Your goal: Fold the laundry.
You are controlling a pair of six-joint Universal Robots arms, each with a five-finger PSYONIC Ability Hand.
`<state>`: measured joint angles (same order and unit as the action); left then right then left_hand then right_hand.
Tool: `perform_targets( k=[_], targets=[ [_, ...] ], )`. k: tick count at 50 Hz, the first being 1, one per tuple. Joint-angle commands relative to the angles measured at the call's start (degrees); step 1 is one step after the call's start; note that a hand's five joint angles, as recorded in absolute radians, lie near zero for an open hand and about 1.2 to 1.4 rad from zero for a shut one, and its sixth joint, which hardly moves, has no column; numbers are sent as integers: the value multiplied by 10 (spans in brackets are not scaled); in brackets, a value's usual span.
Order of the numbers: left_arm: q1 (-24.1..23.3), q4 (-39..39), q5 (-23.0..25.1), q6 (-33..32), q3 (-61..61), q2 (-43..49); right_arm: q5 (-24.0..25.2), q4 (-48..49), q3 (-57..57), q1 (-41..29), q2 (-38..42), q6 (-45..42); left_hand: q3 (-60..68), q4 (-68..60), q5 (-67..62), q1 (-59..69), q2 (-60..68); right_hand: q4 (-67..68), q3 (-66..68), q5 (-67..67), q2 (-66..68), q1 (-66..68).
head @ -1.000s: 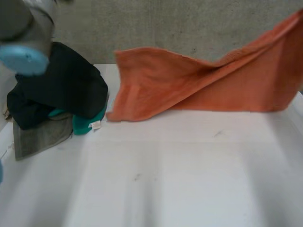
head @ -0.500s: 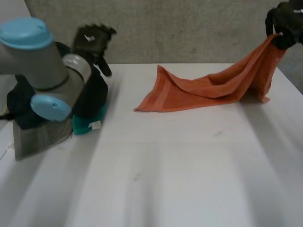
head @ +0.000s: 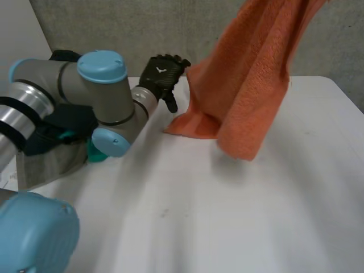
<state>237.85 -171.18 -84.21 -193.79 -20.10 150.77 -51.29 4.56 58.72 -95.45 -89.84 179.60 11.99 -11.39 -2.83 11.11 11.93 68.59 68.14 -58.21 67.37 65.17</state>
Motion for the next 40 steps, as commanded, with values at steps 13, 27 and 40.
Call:
perform_targets(
  k=[13, 27, 40],
  targets=[
    [-78, 24, 35, 44, 28, 43, 49, 78, 38, 22, -60, 142, 487, -493, -479, 496, 488, 114, 119, -118, 126, 148],
    [-19, -38, -4, 125, 42, -49, 21, 78, 4, 65, 21, 151, 680, -686, -672, 689, 681, 114, 119, -118, 126, 148],
    [-37, 14, 119, 87, -34, -43, 41, 107, -10, 33, -27, 238, -20, 14, 28, -11, -19, 114, 119, -118, 126, 148]
  ],
)
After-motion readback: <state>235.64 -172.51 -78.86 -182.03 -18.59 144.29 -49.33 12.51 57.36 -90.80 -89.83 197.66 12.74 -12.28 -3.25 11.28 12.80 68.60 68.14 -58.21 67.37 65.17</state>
